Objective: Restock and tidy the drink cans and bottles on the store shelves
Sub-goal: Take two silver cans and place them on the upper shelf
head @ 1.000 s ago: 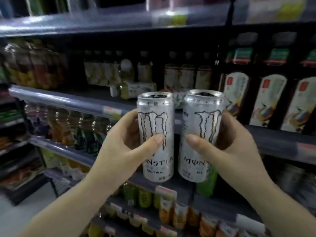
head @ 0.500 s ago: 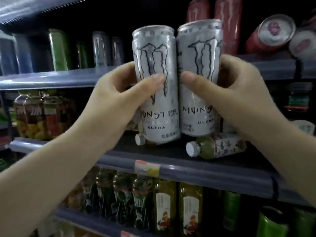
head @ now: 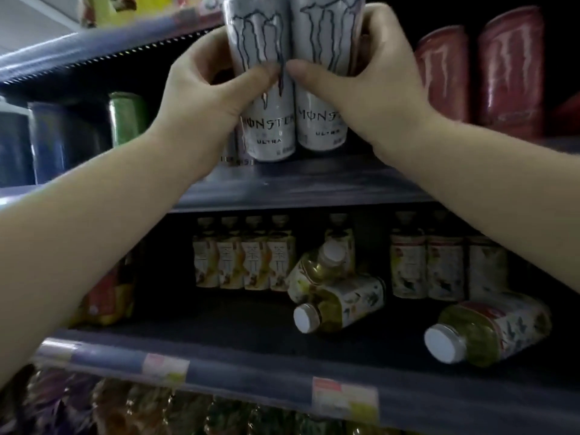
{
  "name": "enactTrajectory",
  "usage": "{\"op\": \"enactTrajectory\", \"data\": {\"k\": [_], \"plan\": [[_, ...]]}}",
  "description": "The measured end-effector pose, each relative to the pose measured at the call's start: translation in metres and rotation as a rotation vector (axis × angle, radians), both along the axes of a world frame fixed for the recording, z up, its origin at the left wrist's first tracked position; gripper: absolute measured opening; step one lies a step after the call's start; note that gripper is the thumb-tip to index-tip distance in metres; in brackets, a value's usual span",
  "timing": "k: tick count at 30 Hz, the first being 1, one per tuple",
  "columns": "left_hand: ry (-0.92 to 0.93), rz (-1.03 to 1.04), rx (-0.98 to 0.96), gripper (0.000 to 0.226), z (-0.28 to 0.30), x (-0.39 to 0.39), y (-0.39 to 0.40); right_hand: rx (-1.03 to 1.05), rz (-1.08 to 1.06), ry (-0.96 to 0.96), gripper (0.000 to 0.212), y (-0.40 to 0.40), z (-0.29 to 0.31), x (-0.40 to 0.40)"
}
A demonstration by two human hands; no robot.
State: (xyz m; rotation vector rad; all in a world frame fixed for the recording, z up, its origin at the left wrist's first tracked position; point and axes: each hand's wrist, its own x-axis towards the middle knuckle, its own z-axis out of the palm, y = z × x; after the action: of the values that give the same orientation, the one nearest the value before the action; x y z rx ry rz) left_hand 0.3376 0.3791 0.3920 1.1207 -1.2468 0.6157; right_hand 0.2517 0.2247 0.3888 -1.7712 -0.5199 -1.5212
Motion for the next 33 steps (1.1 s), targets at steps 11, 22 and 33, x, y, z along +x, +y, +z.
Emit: {"op": "enactTrajectory", "data": {"k": [11,22,33], "plan": [[0.176,0.092,-0.018,0.02,0.009,0.079,0.028,0.163,-0.033,0.368,0.072,0.038,0.012,0.076],[0.357,0.165,0.02,0.004,0.003,0.114,0.044,0.218,-0.026,0.64,0.08,0.054,0.026,0.102],[0.317,0.239,0.155,0.015,0.001,0.122,0.044,0.162,0.022,0.632,0.049,0.05,0.024,0.11]]}}
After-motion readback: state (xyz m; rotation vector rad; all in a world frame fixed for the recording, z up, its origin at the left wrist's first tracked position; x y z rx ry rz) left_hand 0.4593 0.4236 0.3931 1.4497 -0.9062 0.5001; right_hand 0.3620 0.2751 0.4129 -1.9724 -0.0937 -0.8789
